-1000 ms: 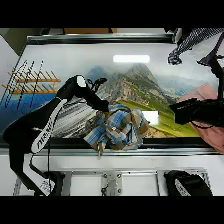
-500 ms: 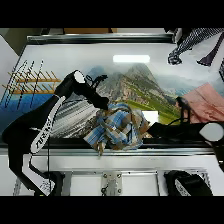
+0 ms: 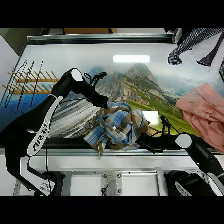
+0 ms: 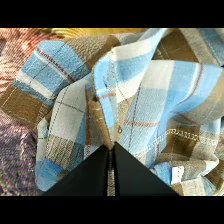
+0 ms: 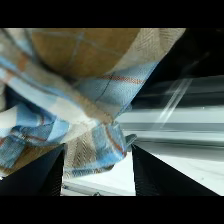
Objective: Fold the clothes and pants, and hang the long-sleeved shirts on hangers.
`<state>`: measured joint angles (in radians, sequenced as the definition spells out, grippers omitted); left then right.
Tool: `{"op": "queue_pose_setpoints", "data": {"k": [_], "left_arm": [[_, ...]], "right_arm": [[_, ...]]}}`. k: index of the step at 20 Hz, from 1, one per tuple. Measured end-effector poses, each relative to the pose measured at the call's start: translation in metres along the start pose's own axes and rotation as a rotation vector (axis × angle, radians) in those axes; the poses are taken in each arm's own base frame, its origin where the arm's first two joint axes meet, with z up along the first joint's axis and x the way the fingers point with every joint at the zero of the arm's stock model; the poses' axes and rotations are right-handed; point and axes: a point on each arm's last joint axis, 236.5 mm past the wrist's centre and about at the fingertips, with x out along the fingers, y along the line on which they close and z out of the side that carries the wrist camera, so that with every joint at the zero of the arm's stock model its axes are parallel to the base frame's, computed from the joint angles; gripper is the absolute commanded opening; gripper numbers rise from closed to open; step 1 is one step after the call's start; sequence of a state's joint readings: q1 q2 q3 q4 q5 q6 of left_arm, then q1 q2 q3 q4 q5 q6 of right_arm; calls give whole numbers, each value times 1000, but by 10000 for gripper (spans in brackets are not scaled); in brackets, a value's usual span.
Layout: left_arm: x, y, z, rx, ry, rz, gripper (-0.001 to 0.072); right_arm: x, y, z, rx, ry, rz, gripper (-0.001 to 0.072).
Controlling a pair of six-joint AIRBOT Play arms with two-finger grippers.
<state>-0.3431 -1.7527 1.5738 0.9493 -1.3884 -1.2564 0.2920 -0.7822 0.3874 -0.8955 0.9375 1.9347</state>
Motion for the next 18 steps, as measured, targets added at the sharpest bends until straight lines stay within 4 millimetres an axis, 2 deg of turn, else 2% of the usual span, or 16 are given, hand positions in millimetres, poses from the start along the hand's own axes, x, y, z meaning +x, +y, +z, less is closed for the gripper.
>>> {"op": "queue_pose_setpoints", "data": {"k": [3, 4, 5, 6, 9, 11, 13, 14, 16, 18], "left_arm": [[0, -1, -2, 0, 6, -2, 14], [0, -1, -3, -1, 11, -4, 14], [0, -1, -3, -2, 12, -4, 14], [0, -1, -4, -3, 17, -6, 14], [-6, -5, -5, -11, 13, -5, 13], [-24, -12, 0, -3, -26, 3, 14], [-64, -29, 12, 23, -117, 21, 14], [-91, -43, 18, 48, -176, 31, 14], [-157, -87, 29, 129, -333, 55, 14], [-227, -147, 28, 250, -519, 73, 13]], "right_arm": [[15, 2, 1, 10, 12, 7, 444], [19, 3, 0, 9, 16, 12, 371], [22, 5, 0, 9, 18, 17, 138], [25, 5, 0, 5, 22, 17, 30], [27, 9, 3, -43, 17, 22, 15], [12, 18, 15, -129, -11, 8, 15], [-28, 38, 39, -258, -68, -26, 15], [-60, 54, 54, -334, -118, -49, 15], [-137, 93, 79, -469, -244, -89, 14], [-220, 138, 86, -576, -395, -93, 14]]}}
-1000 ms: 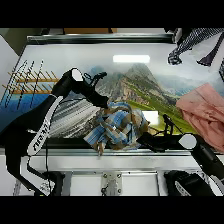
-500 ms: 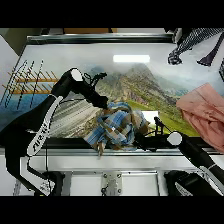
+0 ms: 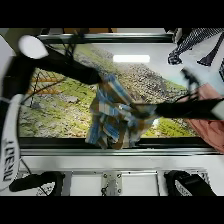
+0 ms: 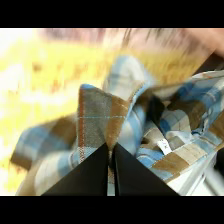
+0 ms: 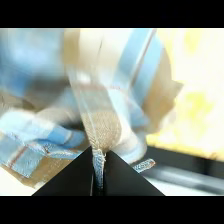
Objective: Fold the clothes and pants, and hang the long-sleeved shirts on hangers.
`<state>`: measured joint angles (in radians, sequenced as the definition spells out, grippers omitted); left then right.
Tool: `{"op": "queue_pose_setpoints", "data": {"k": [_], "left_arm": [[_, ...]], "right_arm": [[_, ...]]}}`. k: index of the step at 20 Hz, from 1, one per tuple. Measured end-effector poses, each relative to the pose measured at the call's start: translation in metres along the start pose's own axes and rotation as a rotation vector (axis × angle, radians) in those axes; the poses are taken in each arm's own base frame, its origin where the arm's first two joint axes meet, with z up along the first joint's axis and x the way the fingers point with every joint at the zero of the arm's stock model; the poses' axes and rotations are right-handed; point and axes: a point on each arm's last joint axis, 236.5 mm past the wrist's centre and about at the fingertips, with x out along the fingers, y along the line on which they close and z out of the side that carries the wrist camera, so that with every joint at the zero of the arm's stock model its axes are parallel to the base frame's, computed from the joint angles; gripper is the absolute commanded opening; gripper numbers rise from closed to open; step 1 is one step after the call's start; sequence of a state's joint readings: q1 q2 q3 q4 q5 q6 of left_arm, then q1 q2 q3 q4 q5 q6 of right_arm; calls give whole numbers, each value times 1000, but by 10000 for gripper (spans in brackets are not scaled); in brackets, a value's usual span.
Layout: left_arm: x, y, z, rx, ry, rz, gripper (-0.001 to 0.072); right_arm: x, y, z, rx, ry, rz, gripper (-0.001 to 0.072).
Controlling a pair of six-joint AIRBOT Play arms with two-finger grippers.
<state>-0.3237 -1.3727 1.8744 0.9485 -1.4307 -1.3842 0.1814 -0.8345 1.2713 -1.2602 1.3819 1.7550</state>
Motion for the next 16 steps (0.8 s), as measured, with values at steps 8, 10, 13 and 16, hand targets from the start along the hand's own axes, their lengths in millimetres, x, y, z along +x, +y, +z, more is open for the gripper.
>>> {"op": "queue_pose_setpoints", "data": {"k": [8, 10, 13, 16], "left_arm": [[-204, -198, 47, 347, -628, -121, 14], [-230, -215, 42, 364, -710, -137, 14], [-249, -223, 35, 359, -772, -143, 14], [-235, -200, 31, 291, -730, -78, 14]], "right_arm": [[-224, 72, 75, -160, -531, 51, 14], [-242, 78, 73, -159, -575, 67, 15], [-254, 83, 71, -151, -601, 85, 14], [-245, 81, 77, -139, -581, 82, 14]]}}
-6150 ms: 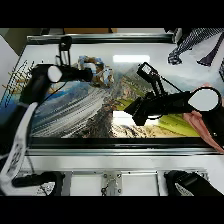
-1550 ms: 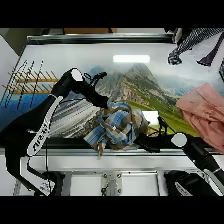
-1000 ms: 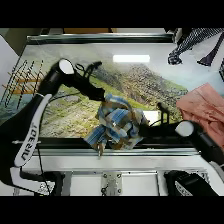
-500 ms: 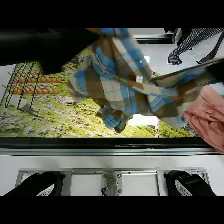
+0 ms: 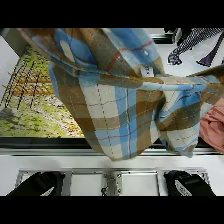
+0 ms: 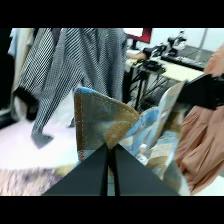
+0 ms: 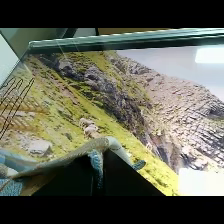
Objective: Fold the clothes and pants, and hang the long-sleeved shirts on hangers.
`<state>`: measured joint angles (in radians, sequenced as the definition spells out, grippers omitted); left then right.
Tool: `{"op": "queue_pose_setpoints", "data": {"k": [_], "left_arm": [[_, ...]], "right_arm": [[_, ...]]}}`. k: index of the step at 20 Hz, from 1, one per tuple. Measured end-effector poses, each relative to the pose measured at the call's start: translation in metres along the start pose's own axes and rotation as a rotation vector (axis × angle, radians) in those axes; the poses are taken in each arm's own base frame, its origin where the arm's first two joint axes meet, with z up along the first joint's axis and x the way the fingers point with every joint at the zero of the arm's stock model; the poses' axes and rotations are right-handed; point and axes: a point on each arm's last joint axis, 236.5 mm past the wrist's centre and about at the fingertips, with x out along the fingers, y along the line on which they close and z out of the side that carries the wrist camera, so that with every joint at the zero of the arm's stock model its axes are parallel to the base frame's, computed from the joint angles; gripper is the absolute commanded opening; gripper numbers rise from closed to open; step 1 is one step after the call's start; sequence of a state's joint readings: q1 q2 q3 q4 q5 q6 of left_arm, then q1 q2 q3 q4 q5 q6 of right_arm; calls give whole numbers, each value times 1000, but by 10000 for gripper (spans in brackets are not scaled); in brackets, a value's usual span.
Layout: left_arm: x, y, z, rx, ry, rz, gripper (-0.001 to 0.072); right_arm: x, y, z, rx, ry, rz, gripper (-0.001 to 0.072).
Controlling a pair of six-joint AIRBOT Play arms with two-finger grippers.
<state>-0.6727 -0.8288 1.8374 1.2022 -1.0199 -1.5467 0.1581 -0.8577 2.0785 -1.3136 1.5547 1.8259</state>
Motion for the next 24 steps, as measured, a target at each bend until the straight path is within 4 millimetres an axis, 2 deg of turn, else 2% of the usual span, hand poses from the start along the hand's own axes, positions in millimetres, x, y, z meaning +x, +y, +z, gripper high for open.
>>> {"op": "queue_pose_setpoints", "data": {"k": [2, 3, 5, 7, 10, 13, 15, 18, 19, 20, 21, 24], "left_arm": [[14, 32, -38, -45, 134, 103, 15], [21, 53, -67, -77, 235, 162, 15], [28, 94, -141, -153, 494, 275, 14], [20, 127, -218, -245, 754, 370, 14], [-1, 145, -315, -375, 1046, 429, 14], [-19, 137, -386, -502, 1233, 407, 14], [-27, 129, -419, -569, 1321, 385, 15], [-32, 123, -448, -619, 1397, 356, 16], [-33, 122, -453, -625, 1414, 346, 87], [-33, 123, -458, -622, 1425, 338, 391], [-33, 122, -462, -621, 1435, 325, 640], [-27, 125, -463, -598, 1420, 303, 641]], "right_arm": [[23, -9, -10, 15, 73, -20, 15], [38, -16, -20, 25, 130, -35, 14], [73, -35, -53, 39, 295, -77, 14], [102, -56, -98, 45, 487, -120, 14], [127, -78, -175, 49, 761, -169, 15], [144, -94, -238, 41, 936, -213, 15], [155, -99, -263, 39, 989, -226, 15], [165, -103, -282, 42, 1021, -238, 16], [168, -103, -286, 44, 1025, -240, 17], [170, -103, -288, 44, 1027, -239, 18], [172, -103, -290, 45, 1027, -239, 19], [175, -101, -291, 51, 1024, -227, 18]]}}
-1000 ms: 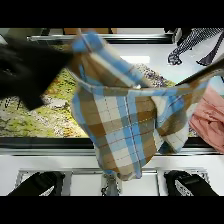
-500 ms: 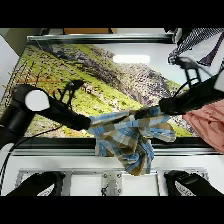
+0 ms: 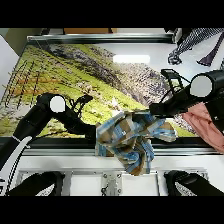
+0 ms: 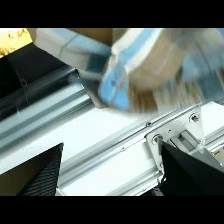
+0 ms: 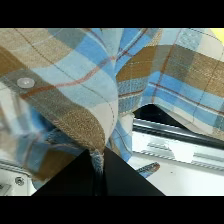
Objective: Fold the clothes and pants, and hang the long-sleeved shirts on hangers.
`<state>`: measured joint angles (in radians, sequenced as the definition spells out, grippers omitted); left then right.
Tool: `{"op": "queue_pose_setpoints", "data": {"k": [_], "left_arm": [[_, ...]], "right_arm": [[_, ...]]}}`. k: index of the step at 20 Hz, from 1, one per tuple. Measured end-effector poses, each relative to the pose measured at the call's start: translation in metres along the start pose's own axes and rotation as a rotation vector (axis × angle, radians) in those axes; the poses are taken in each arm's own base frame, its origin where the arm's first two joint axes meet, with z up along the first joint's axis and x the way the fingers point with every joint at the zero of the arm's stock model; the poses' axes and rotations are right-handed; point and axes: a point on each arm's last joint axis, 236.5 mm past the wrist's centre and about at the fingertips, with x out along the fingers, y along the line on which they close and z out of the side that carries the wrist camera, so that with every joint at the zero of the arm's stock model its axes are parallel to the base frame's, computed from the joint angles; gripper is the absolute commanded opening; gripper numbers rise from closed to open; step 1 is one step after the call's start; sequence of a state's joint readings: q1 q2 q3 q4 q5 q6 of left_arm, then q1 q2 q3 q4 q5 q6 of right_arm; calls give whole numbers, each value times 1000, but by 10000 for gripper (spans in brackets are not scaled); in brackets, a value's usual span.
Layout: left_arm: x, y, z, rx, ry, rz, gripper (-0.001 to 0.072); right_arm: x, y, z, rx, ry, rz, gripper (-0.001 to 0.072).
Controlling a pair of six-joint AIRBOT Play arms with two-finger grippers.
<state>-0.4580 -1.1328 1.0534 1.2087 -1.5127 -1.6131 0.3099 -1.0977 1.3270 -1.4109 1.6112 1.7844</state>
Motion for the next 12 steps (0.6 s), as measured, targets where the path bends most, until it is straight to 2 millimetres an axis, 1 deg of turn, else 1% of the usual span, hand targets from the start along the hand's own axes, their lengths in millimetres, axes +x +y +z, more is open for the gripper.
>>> {"op": "queue_pose_setpoints", "data": {"k": [2, 3, 5, 6, 7, 9, 12], "left_arm": [[-10, -1, 13, 17, -49, -2, 641], [-18, -1, 22, 26, -86, -3, 641], [-40, 4, 42, 35, -175, 3, 641], [-54, 13, 55, 28, -232, 22, 641], [-67, 25, 66, 16, -285, 51, 641], [-98, 60, 89, -26, -410, 137, 641], [-145, 132, 113, -130, -583, 288, 641]], "right_arm": [[1, 1, 0, 1, -1, 5, 19], [1, 2, 1, 3, -1, 8, 19], [1, 2, 1, 3, -1, 9, 19], [1, 3, 1, 3, -1, 11, 19], [1, 3, 1, 3, -1, 11, 19], [1, 3, 1, 3, -4, 12, 19], [1, 3, 1, 3, -4, 13, 19]]}}
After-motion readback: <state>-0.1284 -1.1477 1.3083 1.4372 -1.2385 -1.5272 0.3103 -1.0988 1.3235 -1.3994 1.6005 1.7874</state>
